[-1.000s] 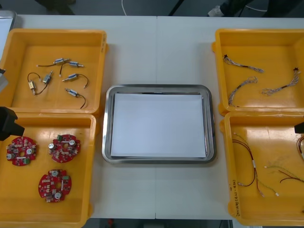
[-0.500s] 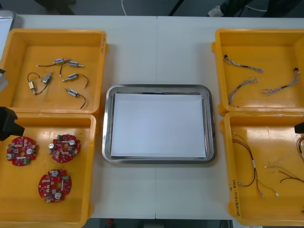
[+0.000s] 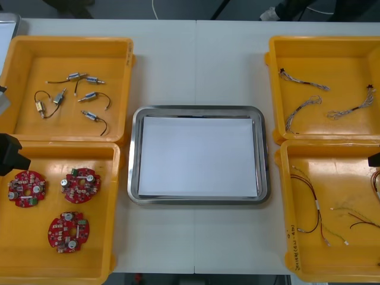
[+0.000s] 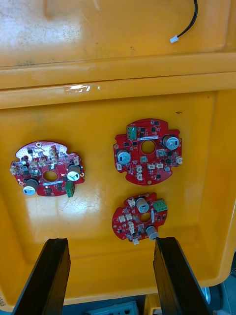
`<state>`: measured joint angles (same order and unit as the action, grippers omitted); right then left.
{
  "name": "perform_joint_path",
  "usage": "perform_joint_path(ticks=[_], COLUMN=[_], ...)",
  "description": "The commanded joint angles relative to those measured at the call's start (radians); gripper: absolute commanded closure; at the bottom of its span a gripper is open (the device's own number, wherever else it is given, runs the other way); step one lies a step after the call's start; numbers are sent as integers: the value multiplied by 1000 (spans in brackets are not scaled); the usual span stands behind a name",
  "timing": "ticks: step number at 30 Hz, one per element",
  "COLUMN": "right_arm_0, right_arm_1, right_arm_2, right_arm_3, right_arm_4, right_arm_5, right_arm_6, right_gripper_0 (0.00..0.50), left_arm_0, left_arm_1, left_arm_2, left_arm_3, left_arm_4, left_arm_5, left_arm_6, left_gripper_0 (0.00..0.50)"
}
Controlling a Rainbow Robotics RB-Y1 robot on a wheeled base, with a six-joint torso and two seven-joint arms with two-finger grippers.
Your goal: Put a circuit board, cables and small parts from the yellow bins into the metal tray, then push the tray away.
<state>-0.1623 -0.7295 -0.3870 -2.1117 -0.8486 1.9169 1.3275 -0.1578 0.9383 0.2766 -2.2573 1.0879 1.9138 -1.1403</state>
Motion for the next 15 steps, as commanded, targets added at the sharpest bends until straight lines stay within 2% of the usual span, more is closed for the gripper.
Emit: perform_joint_path(ticks=[1,15], right_arm_0=[13,13], right_arm_1=[-37,-37], right_arm_2=[-32,-32], right_arm_3=[-4,-4], right_arm_4=[-7,-7], right_arm_5=[3,3], right_arm_6=[28,28], right_gripper_0=[0,0], left_arm_0=[18,18], left_arm_1=[47,47], left_arm_2=[32,32], left_arm_3=[-25,-25], left_arm_4=[-3,-3], left_arm_5=[6,6], left_arm_6=[-56,-56], left_gripper_0=[0,0])
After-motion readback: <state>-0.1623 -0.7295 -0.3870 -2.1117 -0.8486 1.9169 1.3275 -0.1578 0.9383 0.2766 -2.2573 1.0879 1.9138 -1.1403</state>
